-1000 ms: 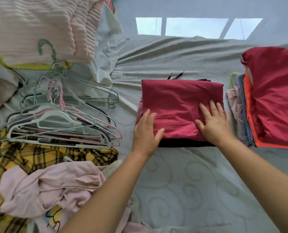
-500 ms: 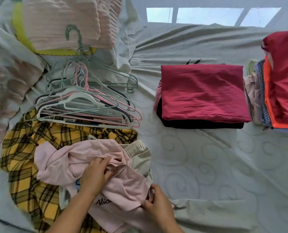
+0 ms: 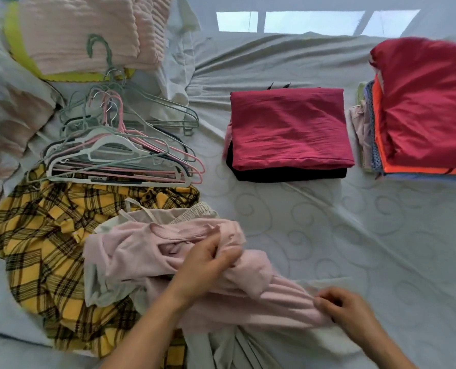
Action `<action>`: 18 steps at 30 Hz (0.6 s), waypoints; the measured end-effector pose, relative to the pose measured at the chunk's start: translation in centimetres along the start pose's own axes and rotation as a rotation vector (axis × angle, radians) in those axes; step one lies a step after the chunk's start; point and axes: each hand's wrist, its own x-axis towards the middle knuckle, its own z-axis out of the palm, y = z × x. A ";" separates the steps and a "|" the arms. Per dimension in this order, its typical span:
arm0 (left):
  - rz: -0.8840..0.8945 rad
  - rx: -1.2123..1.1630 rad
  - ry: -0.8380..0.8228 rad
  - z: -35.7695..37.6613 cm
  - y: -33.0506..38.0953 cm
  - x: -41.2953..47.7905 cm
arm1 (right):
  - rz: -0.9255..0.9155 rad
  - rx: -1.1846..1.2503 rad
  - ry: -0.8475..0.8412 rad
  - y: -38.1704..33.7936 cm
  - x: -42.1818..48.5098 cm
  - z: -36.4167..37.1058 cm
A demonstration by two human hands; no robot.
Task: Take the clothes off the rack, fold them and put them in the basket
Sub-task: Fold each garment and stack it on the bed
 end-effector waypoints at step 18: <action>-0.004 0.648 0.329 9.7 -8.9 3.1 | 0.092 -0.099 0.528 8.2 0.7 -13.6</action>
